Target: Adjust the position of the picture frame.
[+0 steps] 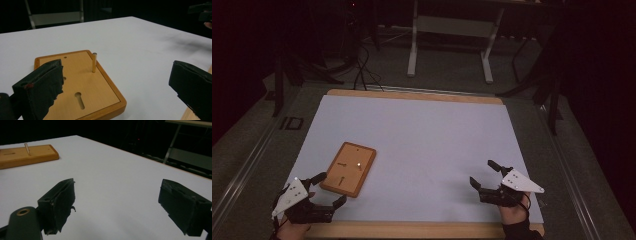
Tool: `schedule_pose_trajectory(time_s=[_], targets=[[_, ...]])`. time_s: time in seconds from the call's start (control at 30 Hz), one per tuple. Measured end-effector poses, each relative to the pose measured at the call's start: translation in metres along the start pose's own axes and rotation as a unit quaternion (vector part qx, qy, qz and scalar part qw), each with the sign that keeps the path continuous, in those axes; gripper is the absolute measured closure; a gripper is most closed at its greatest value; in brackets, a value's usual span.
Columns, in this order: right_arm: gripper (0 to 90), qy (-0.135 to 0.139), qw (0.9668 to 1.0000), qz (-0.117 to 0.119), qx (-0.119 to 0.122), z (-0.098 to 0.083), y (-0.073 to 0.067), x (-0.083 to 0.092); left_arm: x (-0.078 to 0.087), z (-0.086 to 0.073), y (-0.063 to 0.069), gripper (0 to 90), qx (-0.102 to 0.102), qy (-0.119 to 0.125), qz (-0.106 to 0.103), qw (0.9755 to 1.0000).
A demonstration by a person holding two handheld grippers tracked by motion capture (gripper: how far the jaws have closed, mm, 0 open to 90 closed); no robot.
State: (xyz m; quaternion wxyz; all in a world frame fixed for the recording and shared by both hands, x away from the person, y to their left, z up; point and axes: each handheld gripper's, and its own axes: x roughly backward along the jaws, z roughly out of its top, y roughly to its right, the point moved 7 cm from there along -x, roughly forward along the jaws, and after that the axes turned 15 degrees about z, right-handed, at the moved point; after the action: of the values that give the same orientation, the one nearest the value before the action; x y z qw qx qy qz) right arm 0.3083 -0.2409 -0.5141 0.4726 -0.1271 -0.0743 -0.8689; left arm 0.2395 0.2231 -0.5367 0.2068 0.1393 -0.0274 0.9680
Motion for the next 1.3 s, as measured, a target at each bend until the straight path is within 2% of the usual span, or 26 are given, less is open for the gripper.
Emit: schedule_pose_trajectory(time_s=[0.2, 0.37, 0.4, 0.43, 0.47, 0.5, 0.57, 0.6, 0.63, 0.73, 0.83, 0.9, 1.0, 1.17, 1.3], targets=[[12.7, -0.002, 1.0, 0.009, 0.003, 0.001, -0.003, -0.002, 0.0, 0.0, 0.0, 0.0, 0.0, 0.0, -0.001, 1.0], [13.0, -0.001, 0.9998, -0.003, 0.019, 0.003, -0.004, -0.001, -0.001, -0.001, 0.002, 0.0, -0.005, -0.011, -0.005, 0.9999], [13.0, -0.001, 0.9998, -0.003, 0.019, 0.003, -0.004, -0.001, 0.0, 0.001, 0.004, 0.0, -0.002, -0.008, -0.013, 0.9999], [13.0, -0.003, 0.9997, -0.004, 0.025, 0.003, -0.005, -0.001, 0.002, 0.004, 0.01, 0.0, 0.008, -0.018, -0.036, 0.9992], [13.0, -0.002, 0.9997, -0.003, 0.026, 0.003, -0.005, -0.001, 0.002, 0.004, 0.01, 0.0, 0.008, -0.018, -0.036, 0.9992], [13.0, -0.002, 0.9997, -0.003, 0.026, 0.003, -0.005, -0.001, 0.003, 0.006, 0.016, 0.0, 0.003, -0.019, -0.05, 0.9985], [13.0, 0.0, 0.9997, -0.002, 0.025, 0.003, -0.005, -0.002, 0.003, 0.008, 0.023, 0.0, -0.018, -0.015, -0.06, 0.9979], [13.0, 0.0, 0.9996, -0.006, 0.026, 0.003, -0.004, -0.002, 0.003, 0.011, 0.026, 0.0, -0.032, -0.014, -0.058, 0.9977], [13.0, -0.002, 0.9996, -0.009, 0.027, 0.003, -0.004, -0.002, 0.002, 0.014, 0.028, 0.0, -0.035, -0.016, -0.058, 0.9975], [12.9, 0.0, 0.9997, -0.006, 0.025, 0.004, -0.005, -0.003, 0.0, 0.027, 0.026, 0.0, -0.021, -0.007, -0.049, 0.9986], [12.5, 0.001, 0.9997, -0.001, 0.024, 0.005, -0.007, -0.002, 0.0, 0.032, 0.024, 0.0, -0.019, -0.004, -0.053, 0.9984], [12.0, -0.001, 0.9998, 0.006, 0.018, 0.004, -0.007, -0.003, -0.004, 0.036, 0.021, 0.0, -0.027, -0.01, -0.048, 0.9984], [11.9, -0.004, 0.9998, 0.003, 0.017, 0.004, -0.007, -0.004, -0.008, 0.038, 0.019, 0.0, -0.03, -0.015, -0.043, 0.9985], [11.9, 0.003, 0.9999, 0.006, 0.016, 0.006, -0.008, -0.003, -0.017, 0.04, 0.014, 0.0, -0.021, -0.026, -0.043, 0.9985], [12.0, 0.006, 0.9997, 0.008, 0.023, 0.008, -0.01, -0.003, -0.022, 0.044, 0.008, 0.0, -0.015, -0.03, -0.039, 0.9987]])
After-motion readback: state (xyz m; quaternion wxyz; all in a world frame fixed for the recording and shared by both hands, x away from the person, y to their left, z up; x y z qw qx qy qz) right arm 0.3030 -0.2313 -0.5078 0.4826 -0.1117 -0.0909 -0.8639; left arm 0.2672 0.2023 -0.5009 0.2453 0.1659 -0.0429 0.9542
